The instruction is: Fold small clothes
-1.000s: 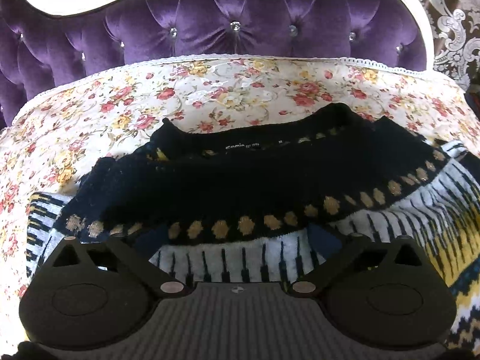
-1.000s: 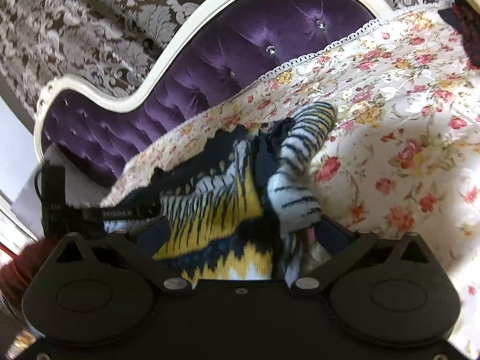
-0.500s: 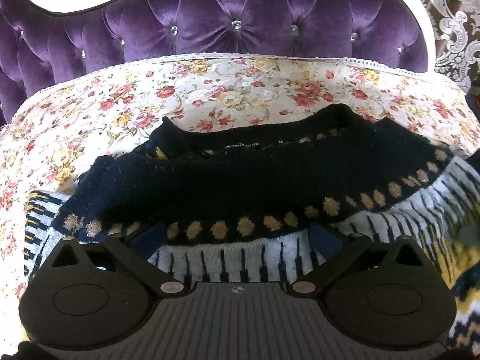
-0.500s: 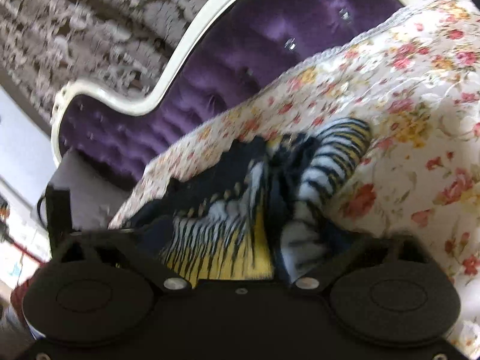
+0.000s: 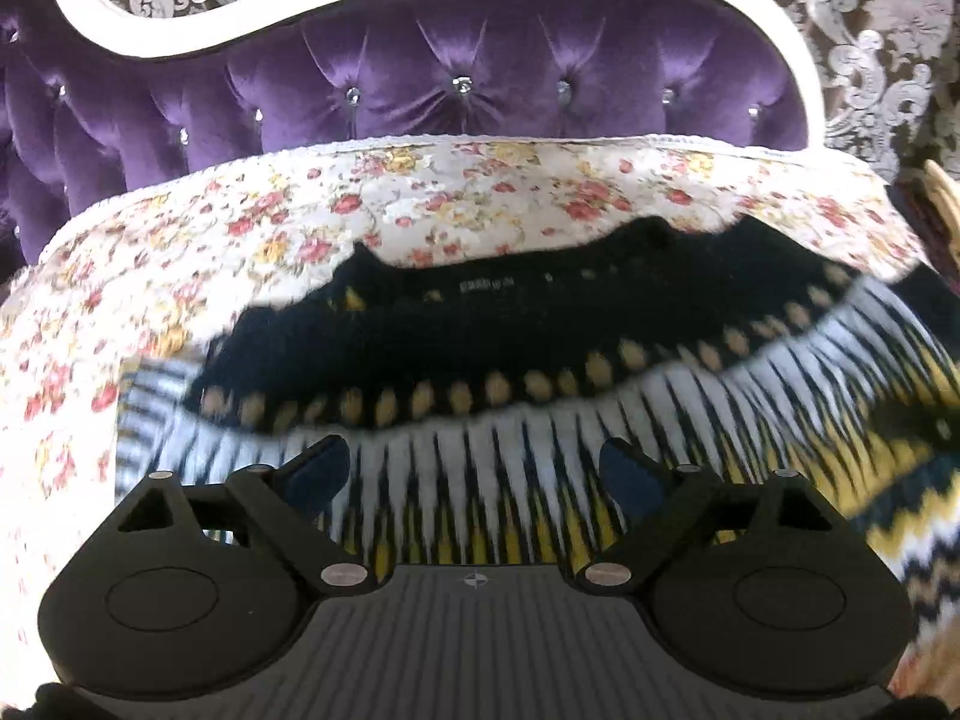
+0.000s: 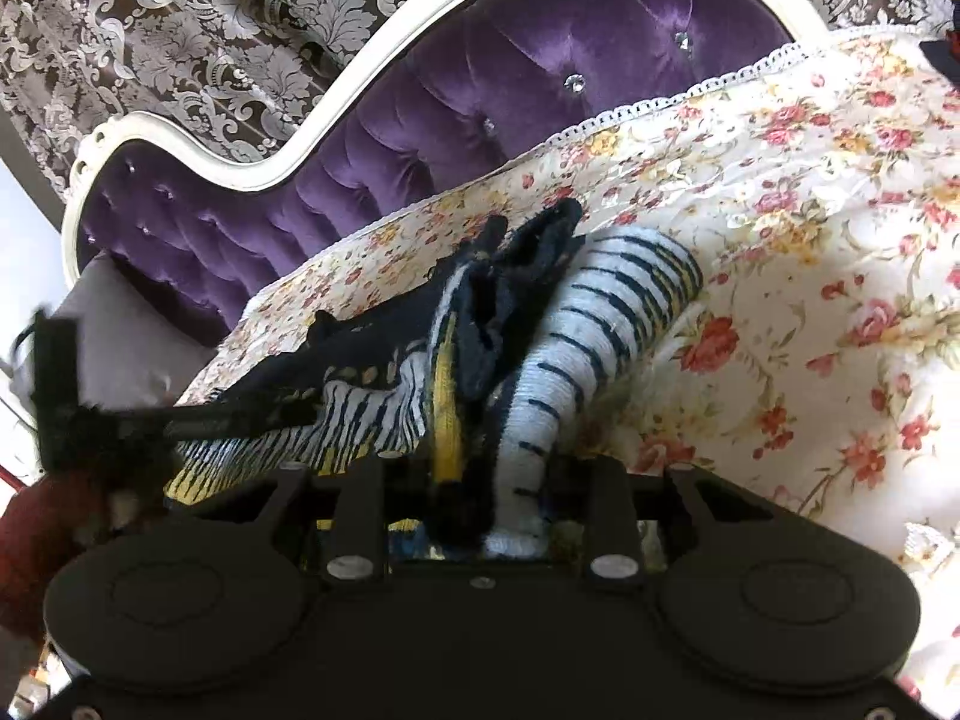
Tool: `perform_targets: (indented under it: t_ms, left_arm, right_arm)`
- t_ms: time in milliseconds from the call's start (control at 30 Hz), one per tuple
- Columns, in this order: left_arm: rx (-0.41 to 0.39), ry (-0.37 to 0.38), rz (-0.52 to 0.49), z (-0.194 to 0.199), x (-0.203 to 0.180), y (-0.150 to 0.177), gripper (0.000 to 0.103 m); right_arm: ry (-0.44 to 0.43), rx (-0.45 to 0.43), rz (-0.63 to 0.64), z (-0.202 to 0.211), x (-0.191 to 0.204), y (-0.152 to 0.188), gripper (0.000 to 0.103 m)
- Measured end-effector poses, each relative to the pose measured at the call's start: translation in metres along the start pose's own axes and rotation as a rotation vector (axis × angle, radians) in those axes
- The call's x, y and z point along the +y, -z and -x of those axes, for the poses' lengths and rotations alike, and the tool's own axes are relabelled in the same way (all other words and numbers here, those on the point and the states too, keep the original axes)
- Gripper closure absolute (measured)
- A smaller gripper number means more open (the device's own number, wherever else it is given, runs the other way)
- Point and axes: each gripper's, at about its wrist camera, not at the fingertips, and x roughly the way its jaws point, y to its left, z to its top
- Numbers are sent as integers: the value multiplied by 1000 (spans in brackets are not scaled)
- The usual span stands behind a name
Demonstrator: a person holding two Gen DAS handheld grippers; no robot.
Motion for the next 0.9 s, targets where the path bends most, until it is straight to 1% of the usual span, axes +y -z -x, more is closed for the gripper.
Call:
perform_targets:
  t_ms: [100,133,200,300,333,400,533,600,733,833,900]
  left_arm:
    - [-5,-8,-13,1,-5,15,12]
    - [7,-11,-28,-3,-7,18,12]
    - [-2,-6,-30,-9,-7,20,10]
    - [16,46,5,-9,4,13,12]
    - [10,69,21,-5,11,11,14]
    - [-23,73,50,8,24,14,15]
    - [-107,67,115,41,59,26,15]
    - [-132,61,140,53,75,33,15]
    - [-154,39,183,70,109,53,15]
    - [-156,30,209,79,130,66,15]
    - [-154,37,235,83,141,74,15]
  right_arm:
    - [28,3,10,0,7,-3,63]
    - [37,4,14,0,10,-3,63]
    - [61,5,21,0,16,-5,63]
    - [90,8,34,1,29,-10,63]
    - [99,6,41,2,34,-12,63]
    - [104,0,53,4,46,-16,63]
    - [95,-15,68,9,71,-22,63]
    - [82,-15,82,8,88,-24,63]
    - [47,-7,106,-5,125,-25,63]
    - [18,16,120,-24,150,-22,63]
    - [7,37,125,-40,164,-18,63]
